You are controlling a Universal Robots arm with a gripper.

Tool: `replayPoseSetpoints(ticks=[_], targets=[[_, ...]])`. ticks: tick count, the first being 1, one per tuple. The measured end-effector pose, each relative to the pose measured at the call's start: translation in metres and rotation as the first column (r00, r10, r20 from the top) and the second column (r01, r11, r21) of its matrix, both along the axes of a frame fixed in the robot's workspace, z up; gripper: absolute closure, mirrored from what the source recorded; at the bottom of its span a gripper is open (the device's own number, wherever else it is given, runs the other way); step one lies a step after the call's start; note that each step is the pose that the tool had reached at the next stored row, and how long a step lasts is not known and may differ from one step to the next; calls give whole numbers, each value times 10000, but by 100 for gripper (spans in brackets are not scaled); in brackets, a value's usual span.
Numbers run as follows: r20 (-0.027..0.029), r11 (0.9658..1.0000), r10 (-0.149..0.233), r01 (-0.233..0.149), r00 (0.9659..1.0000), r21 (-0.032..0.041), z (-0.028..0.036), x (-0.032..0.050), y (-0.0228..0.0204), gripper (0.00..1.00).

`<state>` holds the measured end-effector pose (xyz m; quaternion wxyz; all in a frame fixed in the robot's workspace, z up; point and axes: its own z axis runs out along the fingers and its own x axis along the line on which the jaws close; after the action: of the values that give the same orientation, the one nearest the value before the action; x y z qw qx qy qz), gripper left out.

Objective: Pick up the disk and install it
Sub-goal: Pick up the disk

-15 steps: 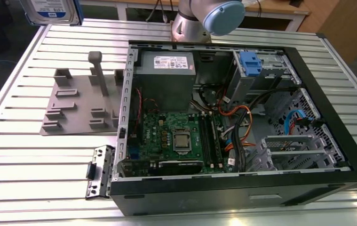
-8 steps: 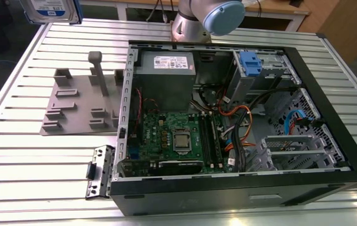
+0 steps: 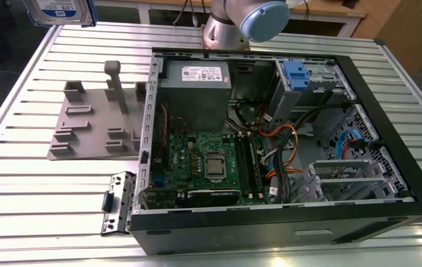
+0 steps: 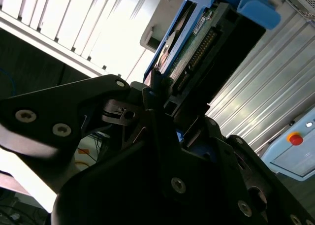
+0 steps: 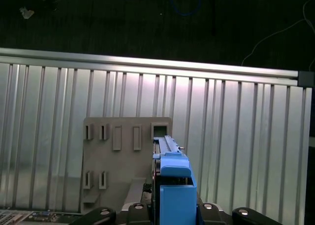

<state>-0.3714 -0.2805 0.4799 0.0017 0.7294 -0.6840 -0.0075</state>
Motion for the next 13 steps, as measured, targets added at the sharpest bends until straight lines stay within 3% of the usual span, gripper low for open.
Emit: replayPoseSetpoints(ticks=[13], targets=[[0, 10000, 0, 0, 10000, 0, 61, 0, 0, 64]])
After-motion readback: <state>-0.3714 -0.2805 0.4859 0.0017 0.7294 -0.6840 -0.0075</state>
